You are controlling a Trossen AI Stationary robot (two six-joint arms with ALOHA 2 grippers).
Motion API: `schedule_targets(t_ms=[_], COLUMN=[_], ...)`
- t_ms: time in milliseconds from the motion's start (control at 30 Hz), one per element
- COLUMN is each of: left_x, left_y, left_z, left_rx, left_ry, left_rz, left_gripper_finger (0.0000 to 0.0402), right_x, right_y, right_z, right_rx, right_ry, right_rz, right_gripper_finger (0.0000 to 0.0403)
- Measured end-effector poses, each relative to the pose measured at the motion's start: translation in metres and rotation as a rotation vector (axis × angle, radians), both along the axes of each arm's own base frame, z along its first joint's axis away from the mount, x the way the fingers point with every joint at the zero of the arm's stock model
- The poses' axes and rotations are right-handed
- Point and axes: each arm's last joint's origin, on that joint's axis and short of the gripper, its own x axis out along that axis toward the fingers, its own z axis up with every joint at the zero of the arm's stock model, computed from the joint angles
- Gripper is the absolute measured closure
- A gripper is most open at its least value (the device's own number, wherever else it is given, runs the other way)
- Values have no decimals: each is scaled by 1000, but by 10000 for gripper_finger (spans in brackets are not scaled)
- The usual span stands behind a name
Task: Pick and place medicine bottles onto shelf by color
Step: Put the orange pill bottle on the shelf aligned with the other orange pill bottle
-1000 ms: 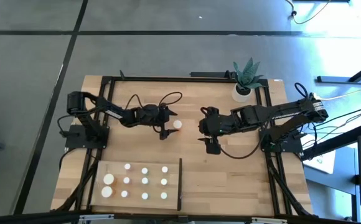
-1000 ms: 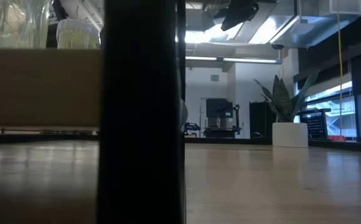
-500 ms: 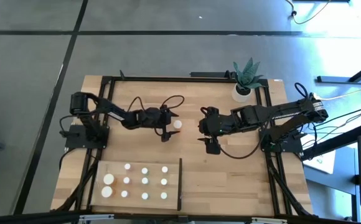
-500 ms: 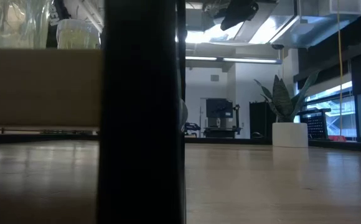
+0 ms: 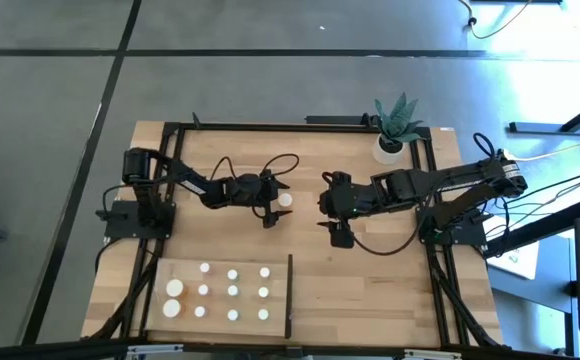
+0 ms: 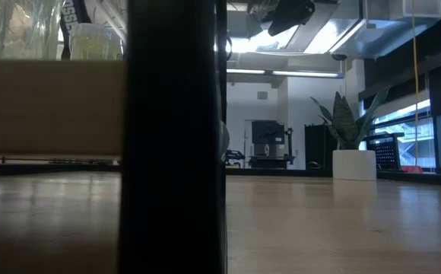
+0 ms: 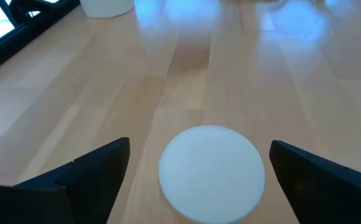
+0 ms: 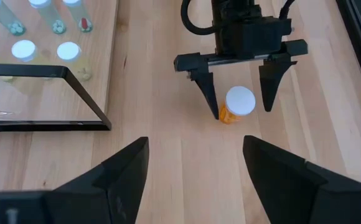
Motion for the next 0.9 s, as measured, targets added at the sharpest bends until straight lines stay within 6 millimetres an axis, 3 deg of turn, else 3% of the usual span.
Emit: schedule_targets(t_ms=[667,900], left_x=[0,0], left_y=[0,-2], left_z=[0,0], left_rx=[-43,-59], left_ry=[-4,-7], left_rz=[15,9], left_gripper_finger=[178,205], right_x=[0,0], right_y=[0,0], right_z=[0,0], right_rx=[1,0], right_ry=[0,0], right_rz=[-1,0], right_gripper_finger=[140,140])
